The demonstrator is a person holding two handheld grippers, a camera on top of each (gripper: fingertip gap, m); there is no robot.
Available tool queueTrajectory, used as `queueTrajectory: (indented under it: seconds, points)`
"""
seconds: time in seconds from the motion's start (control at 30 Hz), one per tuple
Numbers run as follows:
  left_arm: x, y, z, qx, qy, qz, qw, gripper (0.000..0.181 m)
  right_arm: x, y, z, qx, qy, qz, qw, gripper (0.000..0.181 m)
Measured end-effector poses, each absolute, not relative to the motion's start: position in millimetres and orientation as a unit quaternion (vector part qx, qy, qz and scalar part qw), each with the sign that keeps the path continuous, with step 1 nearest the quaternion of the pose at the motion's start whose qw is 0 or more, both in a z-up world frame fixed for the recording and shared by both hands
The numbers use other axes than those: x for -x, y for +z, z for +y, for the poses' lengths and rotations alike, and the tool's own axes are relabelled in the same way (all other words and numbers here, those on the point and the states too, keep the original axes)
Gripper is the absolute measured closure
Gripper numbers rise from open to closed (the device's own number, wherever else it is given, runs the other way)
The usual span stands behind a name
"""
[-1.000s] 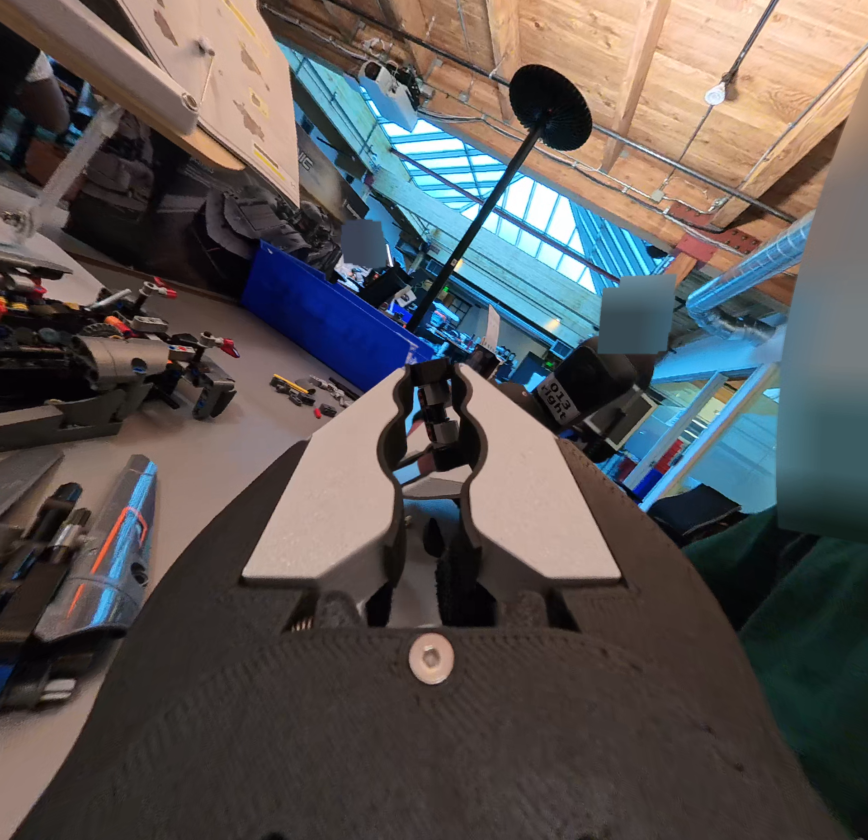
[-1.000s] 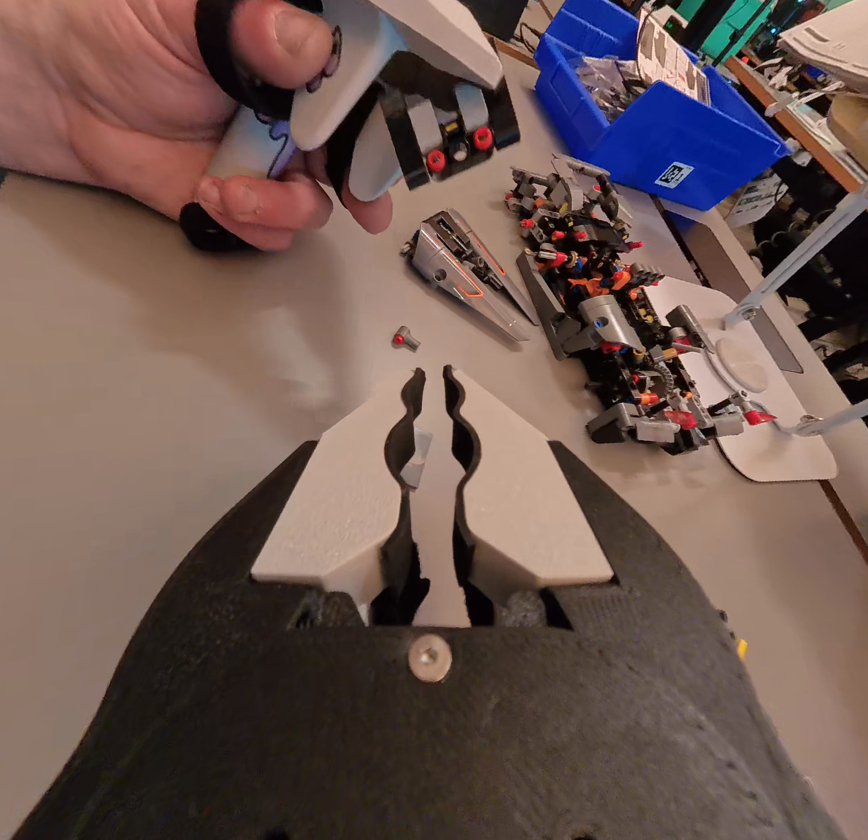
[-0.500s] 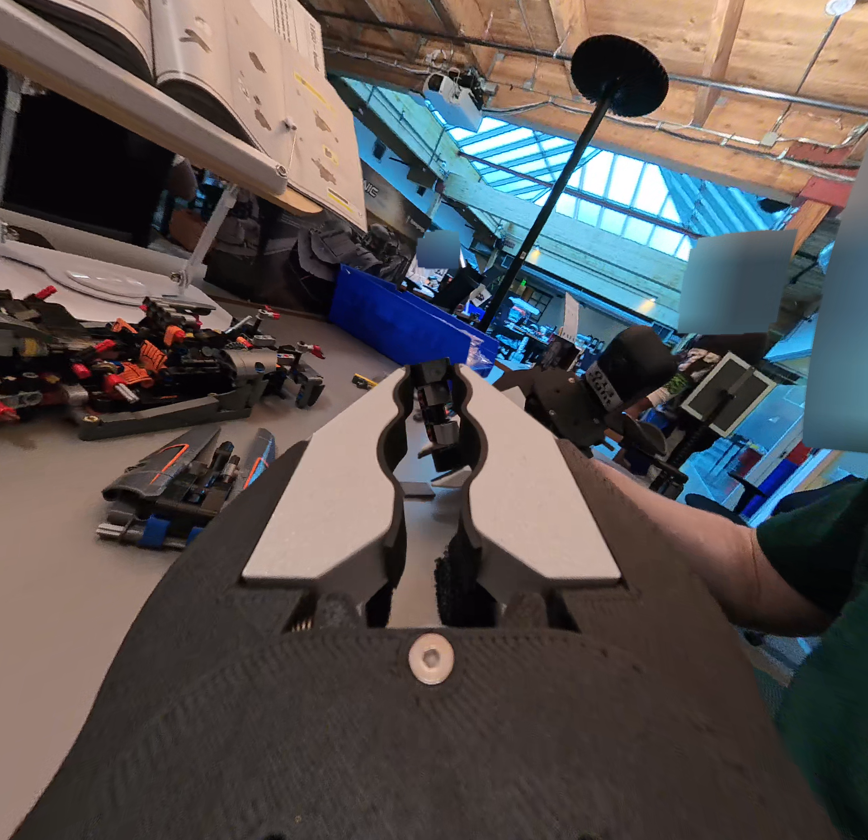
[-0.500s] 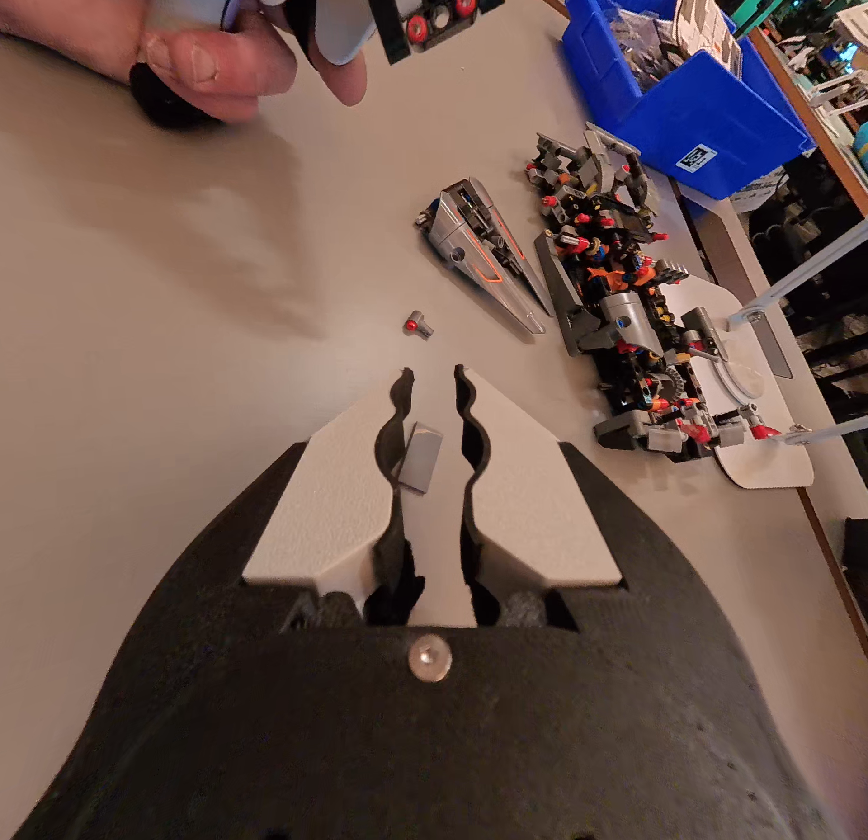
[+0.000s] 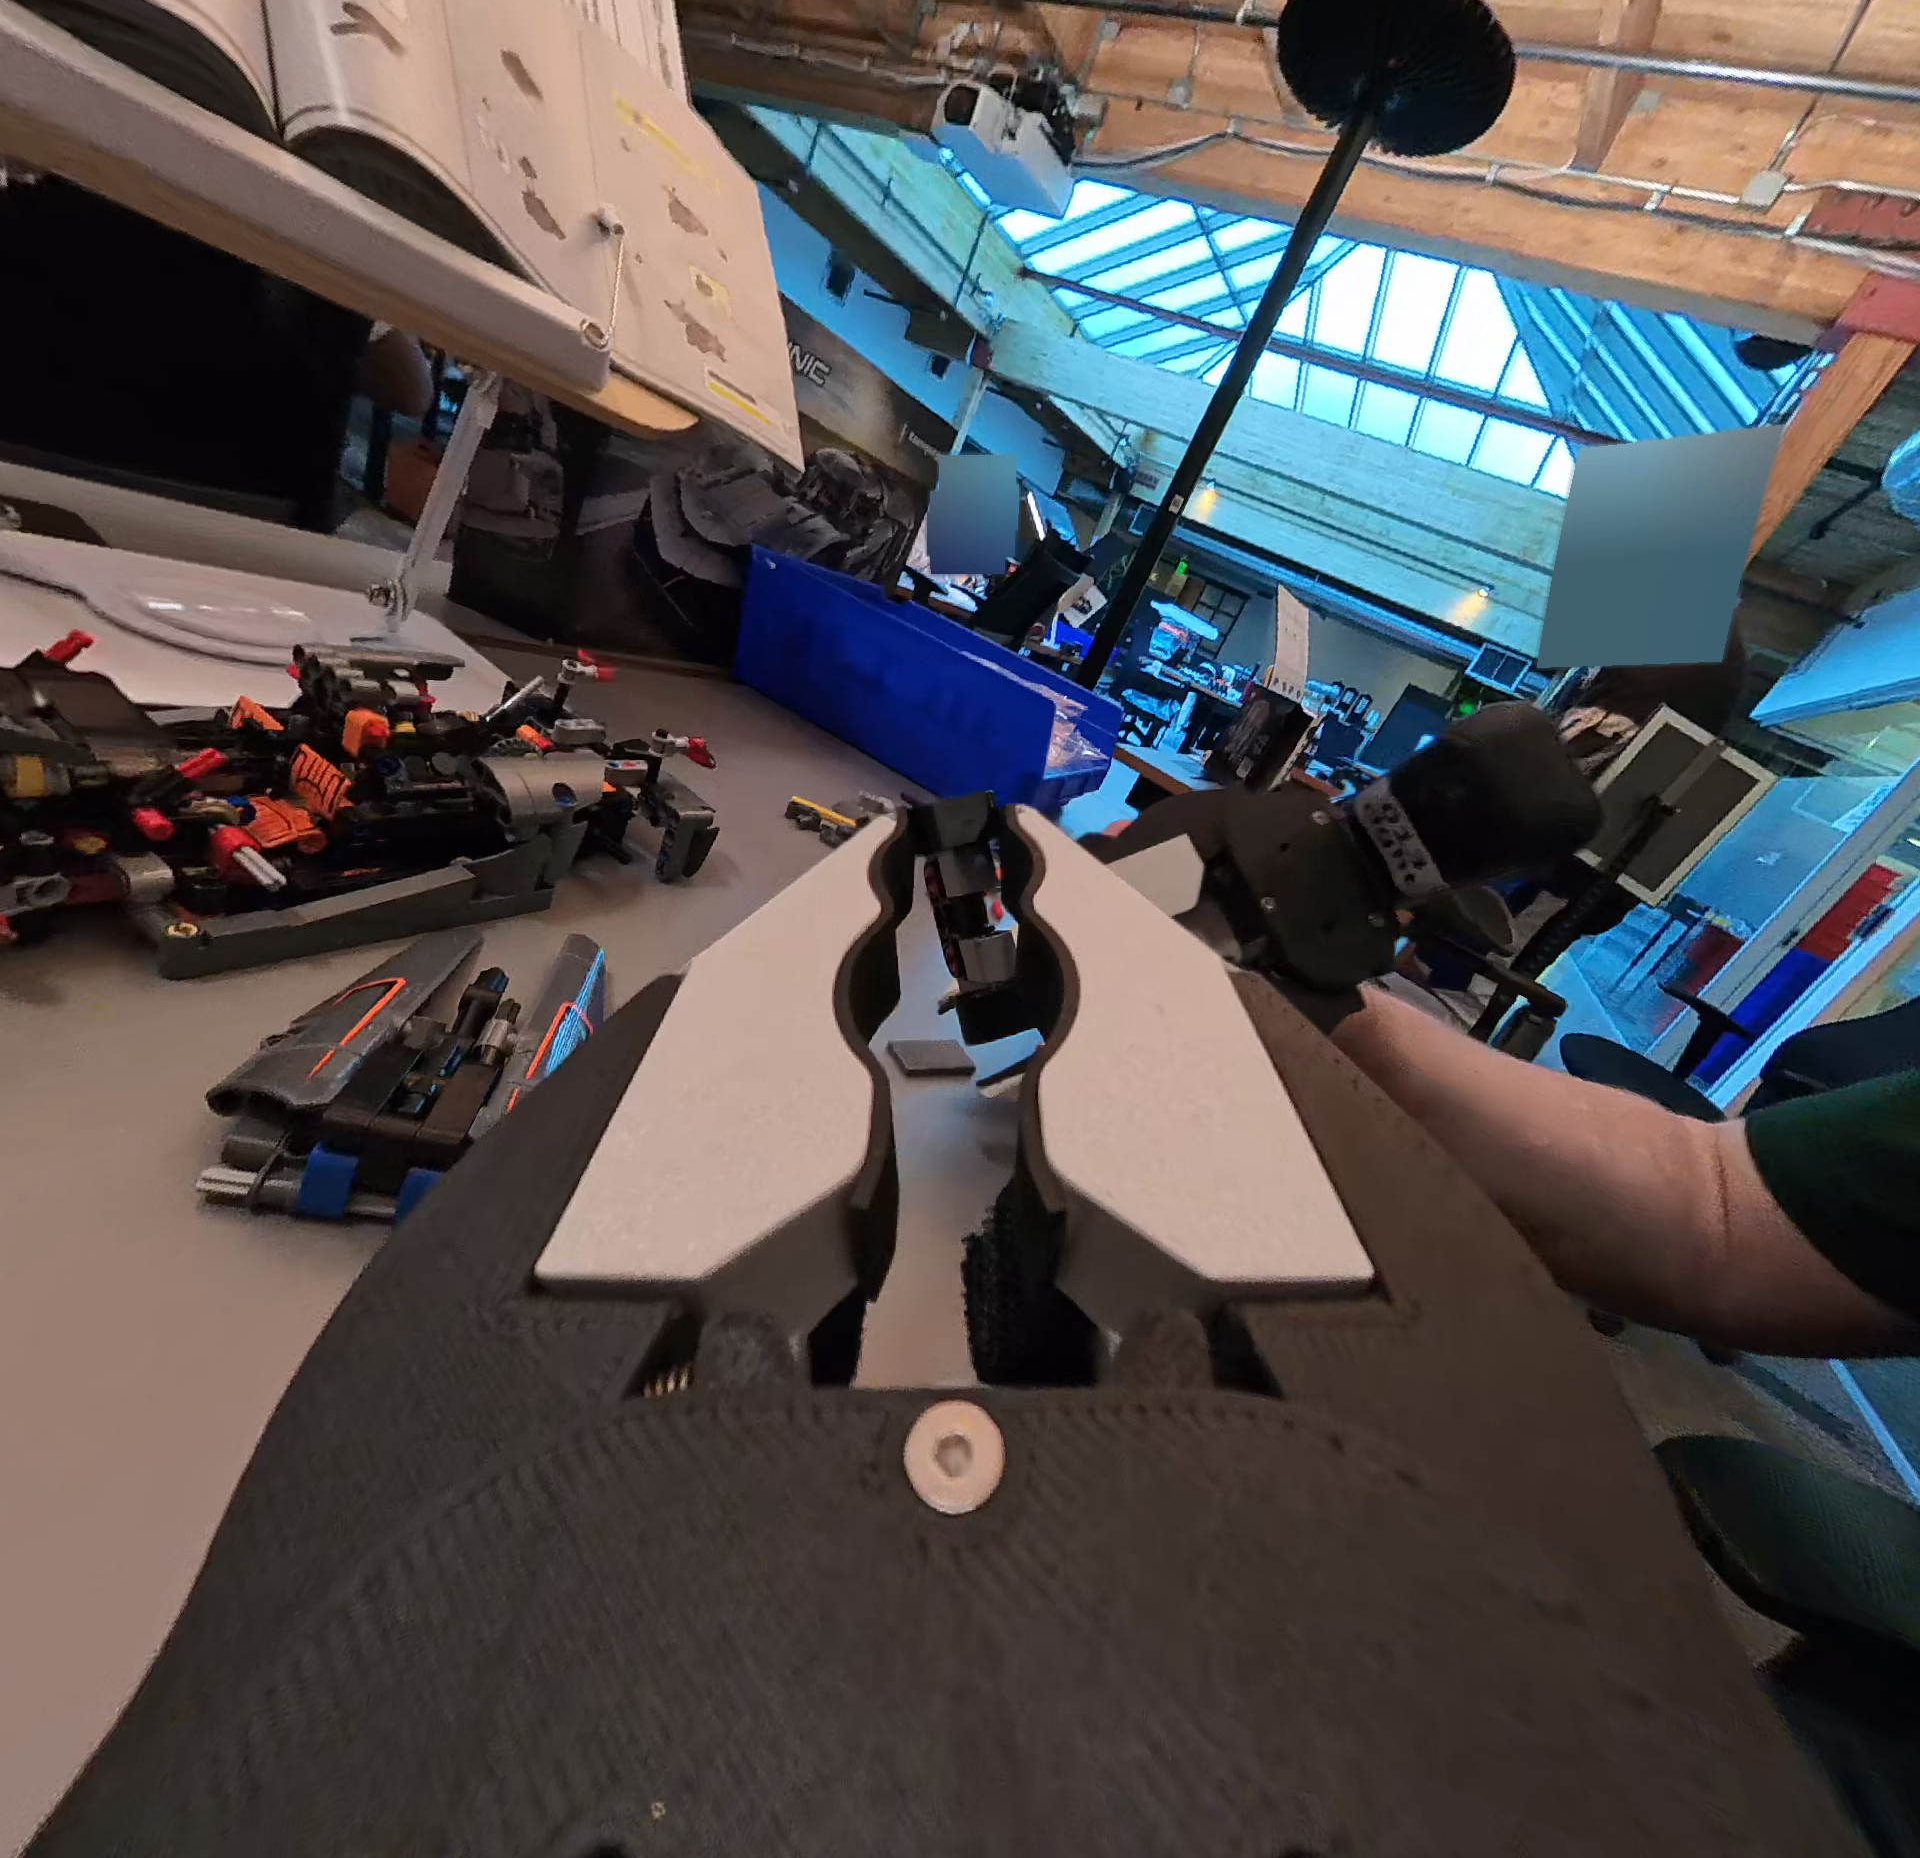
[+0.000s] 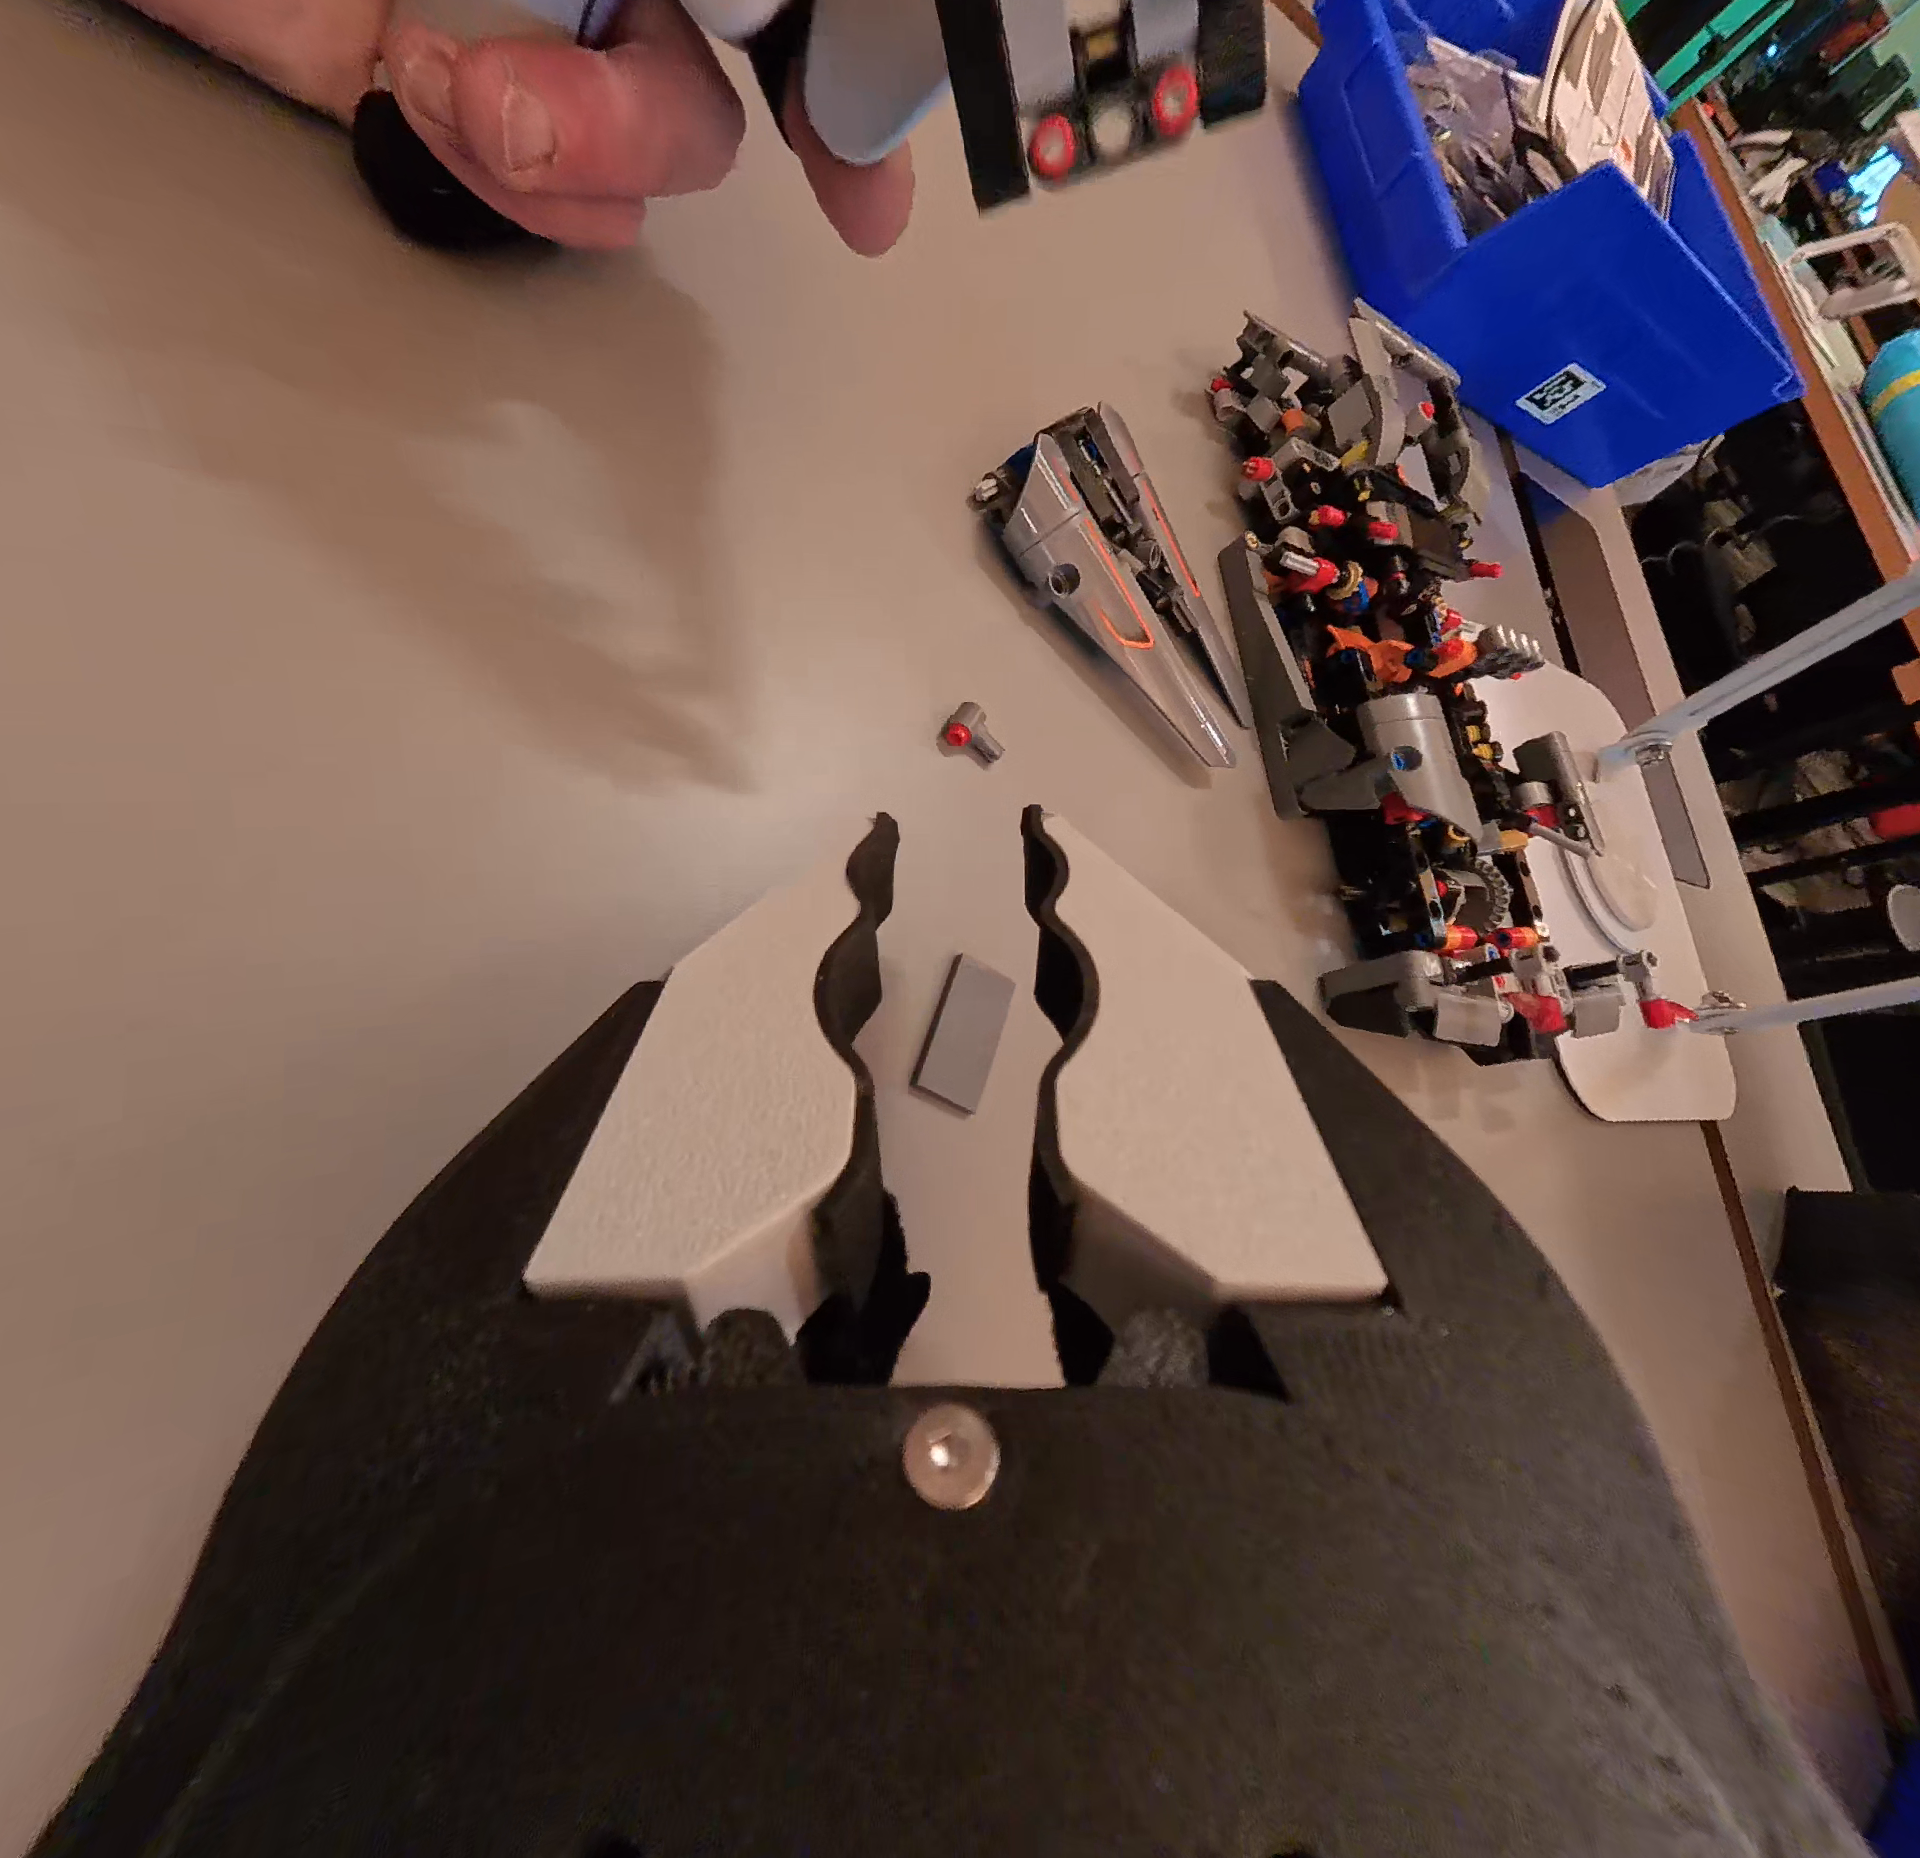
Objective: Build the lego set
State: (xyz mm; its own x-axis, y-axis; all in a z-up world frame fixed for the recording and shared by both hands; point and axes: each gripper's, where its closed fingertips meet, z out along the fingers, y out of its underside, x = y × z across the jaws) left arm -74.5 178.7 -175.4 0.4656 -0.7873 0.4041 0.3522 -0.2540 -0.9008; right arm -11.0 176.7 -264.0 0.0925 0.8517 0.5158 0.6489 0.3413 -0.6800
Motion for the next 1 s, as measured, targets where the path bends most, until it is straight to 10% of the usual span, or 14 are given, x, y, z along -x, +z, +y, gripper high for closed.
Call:
queueTrajectory:
  seconds: [0.67,1.0]
  points:
    - [65,-206,199,0.711,-0.476,0.141,0.499,0.148,6,-273,178,0.571,0.107,-0.668,0.464,0.160]
    - [118,-187,137,0.687,-0.402,0.110,0.596,0.138,15,-250,145,0.516,0.163,-0.688,0.484,0.161]
